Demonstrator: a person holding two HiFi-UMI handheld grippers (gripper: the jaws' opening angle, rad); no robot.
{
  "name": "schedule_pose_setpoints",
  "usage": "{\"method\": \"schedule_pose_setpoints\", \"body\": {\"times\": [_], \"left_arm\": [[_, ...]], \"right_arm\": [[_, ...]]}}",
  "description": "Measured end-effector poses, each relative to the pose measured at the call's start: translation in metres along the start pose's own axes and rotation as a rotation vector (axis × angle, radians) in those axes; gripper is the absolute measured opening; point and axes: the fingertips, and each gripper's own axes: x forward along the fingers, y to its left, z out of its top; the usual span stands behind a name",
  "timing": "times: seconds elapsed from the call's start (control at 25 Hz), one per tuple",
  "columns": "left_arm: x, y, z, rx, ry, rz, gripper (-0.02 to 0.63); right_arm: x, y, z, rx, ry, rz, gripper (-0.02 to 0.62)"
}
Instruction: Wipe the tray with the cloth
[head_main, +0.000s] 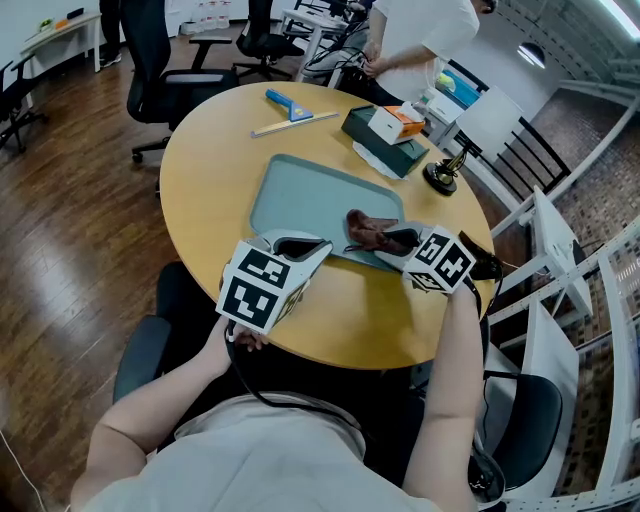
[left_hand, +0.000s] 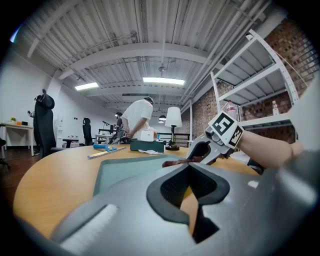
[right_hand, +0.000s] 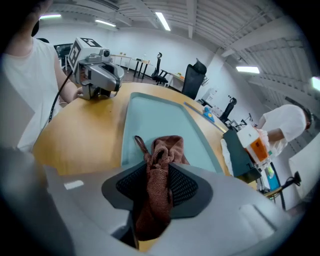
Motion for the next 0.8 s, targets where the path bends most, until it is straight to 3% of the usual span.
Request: {"method": "schedule_pose_setpoints", "body": {"times": [0.12, 0.32, 0.48, 0.6, 0.8], "left_arm": [[0.000, 0.001, 0.001, 0.005, -0.002, 0.004, 0.001], [-0.001, 0.000, 0.002, -0.001, -0.002, -0.001, 0.000], [0.002, 0.002, 0.002, 0.002, -0.001, 0.001, 0.000], [0.001, 0.002, 0.002, 0.000, -0.001, 0.000, 0.000], [0.000, 0.000, 0.001, 0.000, 0.000, -0.003, 0.001]], "right_arm": [[-0.015, -0.025, 0.012, 0.052, -0.085, -0.128, 0.133], [-0.069, -0.089, 0.018, 0.188, -0.245, -0.454, 0.132], [-0.097, -0.131, -0.015, 0.285, -0.223, -0.668, 0.133], [-0.085, -0.140, -0.058, 0.371, -0.116, -0.686, 0.133], [-0.048, -0.132, -0.115, 0.492, 0.029, -0.596, 0.135]]}}
